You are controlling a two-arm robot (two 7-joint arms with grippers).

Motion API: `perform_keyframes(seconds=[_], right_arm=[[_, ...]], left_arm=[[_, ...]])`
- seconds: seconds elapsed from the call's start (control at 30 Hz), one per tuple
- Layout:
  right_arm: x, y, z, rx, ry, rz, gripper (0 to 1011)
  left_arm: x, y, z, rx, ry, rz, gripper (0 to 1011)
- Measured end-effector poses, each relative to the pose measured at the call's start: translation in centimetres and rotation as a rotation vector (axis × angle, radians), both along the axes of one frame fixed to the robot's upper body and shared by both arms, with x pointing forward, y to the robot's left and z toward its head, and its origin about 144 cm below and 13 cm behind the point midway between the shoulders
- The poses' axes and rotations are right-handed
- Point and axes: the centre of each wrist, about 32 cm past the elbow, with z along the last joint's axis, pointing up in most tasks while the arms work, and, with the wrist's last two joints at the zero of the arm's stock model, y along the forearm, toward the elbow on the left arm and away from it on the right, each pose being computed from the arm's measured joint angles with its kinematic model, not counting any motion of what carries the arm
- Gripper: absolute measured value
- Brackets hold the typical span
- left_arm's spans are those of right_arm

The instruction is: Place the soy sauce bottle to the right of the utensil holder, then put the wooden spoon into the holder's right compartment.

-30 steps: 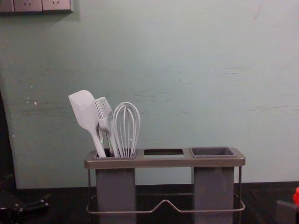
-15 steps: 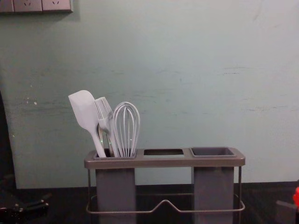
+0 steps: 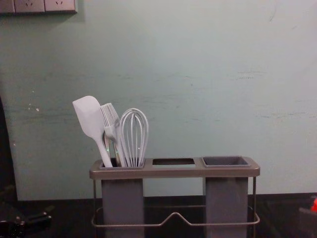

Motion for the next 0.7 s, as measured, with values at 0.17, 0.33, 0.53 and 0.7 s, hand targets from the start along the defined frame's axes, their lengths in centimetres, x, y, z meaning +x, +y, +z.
perform_keyframes(seconds=[0.17,0.33,0.53,0.7], right_arm=[[0.0,-0.1,0.4,0.009,-0.007,-0.003,382],[0.0,-0.2,1.5,0.019,-0.035,-0.011,381],[0.2,-0.4,2.7,0.018,-0.065,-0.024,381],[0.5,-0.9,3.4,0.008,-0.079,-0.047,381]], left_arm=[[0.0,0.0,0.0,0.000,0.000,0.000,1005],[0.0,0.0,0.0,0.000,0.000,0.000,1005],[0.0,0.0,0.0,0.000,0.000,0.000,1005],[0.0,0.0,0.0,0.000,0.000,0.000,1005]])
